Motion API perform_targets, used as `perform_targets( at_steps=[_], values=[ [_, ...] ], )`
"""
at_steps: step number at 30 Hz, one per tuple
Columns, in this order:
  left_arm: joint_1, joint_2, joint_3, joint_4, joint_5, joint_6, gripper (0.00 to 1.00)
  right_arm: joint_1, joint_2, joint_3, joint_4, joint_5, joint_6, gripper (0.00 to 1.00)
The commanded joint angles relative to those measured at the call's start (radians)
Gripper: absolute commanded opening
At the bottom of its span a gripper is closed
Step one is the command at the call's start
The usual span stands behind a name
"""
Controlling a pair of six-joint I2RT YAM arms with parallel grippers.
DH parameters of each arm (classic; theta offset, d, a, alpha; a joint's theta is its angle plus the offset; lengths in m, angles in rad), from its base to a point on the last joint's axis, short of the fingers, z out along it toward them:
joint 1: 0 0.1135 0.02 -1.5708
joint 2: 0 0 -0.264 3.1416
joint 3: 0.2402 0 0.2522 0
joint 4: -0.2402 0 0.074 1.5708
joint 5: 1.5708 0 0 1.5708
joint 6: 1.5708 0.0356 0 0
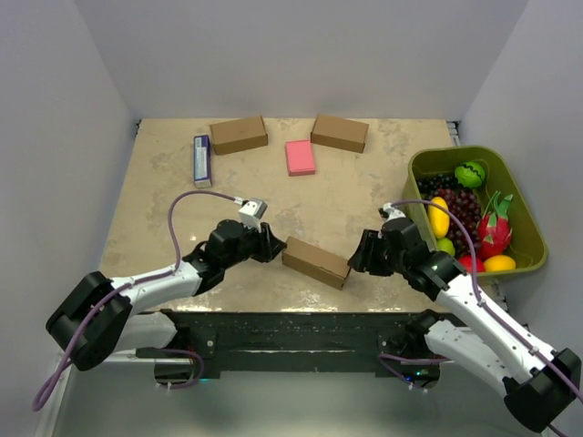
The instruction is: Fold the paper box
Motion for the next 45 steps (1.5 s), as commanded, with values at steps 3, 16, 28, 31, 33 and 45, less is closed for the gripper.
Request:
perform_targets(
  at_steps=[3,16,28,31,33,45],
  values=[
    [0.001,0.033,0.001,-0.120,-0.013,0.044,0.31,-0.003,0.002,-0.023,0.047,-0.032,0.011,0.48],
    [0.001,0.036,0.001,-0.118,-0.012,0.043,0.31,-0.003,0.016,-0.083,0.065,-0.036,0.008,0.38],
    [0.001,0.036,0.003,-0.117,-0.013,0.044,0.31,-0.003,0.046,-0.126,0.033,-0.016,0.019,0.14],
    [0.001,0.038,0.003,-0.115,-0.013,0.044,0.30,-0.003,0.046,-0.152,0.024,-0.020,0.019,0.11],
    [0.001,0.036,0.006,-0.117,-0.012,0.046,0.30,-0.003,0.049,-0.164,0.012,-0.014,0.019,0.10],
    [0.001,0.029,0.007,-0.115,-0.006,0.052,0.30,-0.001,0.034,-0.169,-0.096,0.038,0.036,0.09]
  ],
)
